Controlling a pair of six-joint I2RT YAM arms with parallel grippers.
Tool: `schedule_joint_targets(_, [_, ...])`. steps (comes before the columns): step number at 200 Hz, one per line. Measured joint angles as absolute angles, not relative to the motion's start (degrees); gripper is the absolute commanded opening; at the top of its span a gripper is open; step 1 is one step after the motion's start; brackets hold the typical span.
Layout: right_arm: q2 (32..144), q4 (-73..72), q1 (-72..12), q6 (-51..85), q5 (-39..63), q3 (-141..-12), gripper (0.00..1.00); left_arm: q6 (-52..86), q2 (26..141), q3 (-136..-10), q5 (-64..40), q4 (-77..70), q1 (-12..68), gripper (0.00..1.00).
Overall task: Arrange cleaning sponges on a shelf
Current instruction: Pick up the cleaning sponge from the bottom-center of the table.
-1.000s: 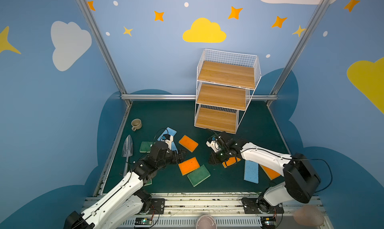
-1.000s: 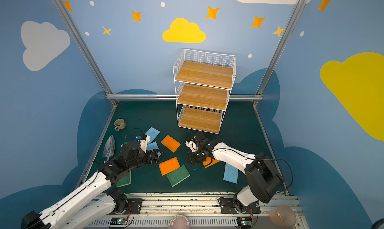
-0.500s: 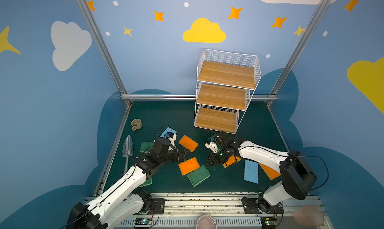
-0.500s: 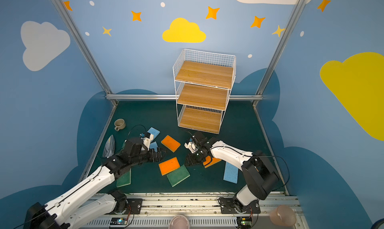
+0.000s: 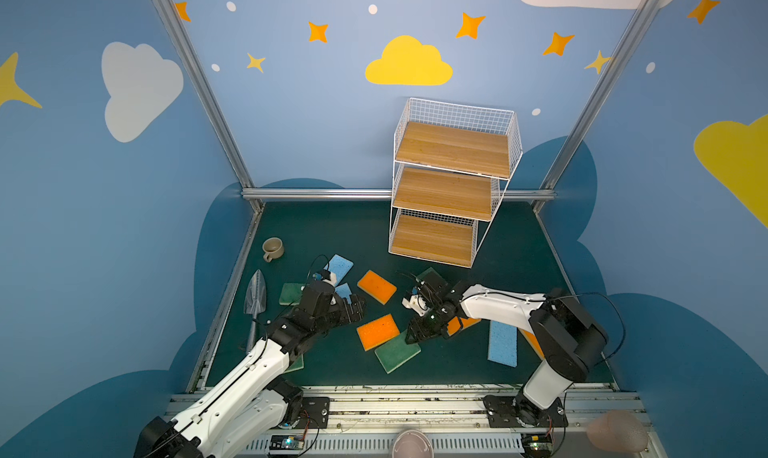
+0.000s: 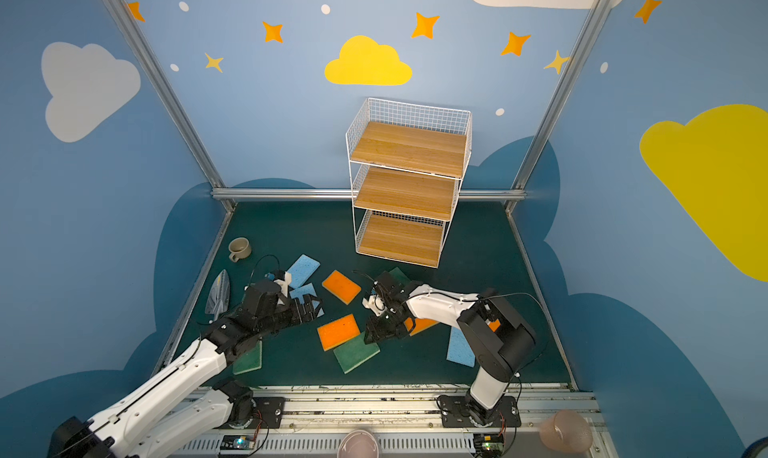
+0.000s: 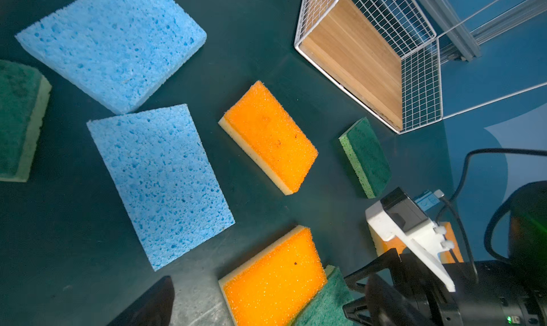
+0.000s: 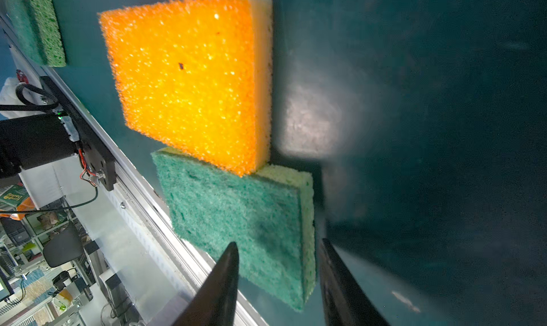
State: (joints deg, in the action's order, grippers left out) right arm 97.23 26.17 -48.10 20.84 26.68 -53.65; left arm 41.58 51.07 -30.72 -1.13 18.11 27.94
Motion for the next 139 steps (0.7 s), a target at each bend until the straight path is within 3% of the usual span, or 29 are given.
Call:
schedule_joint_targets(38, [98.1,25.3,-49.2,21.7,24.5,-53.4,0.13,41.6,51.4,-30.7,-2.1,19.2,27.7,0.99])
schedule_joint_targets(69, [98.0,25.3,-49.1,22.6,23.8,-53.4,0.00,41.6,51.2,-30.7,-2.8,20.1,27.7,1.00])
schedule_joint_targets(139, [95.3,26.5,-48.5,23.3,21.4,-53.5,0.00,41.0,50.0,-33.8,-7.2,24.2,26.4,0.99])
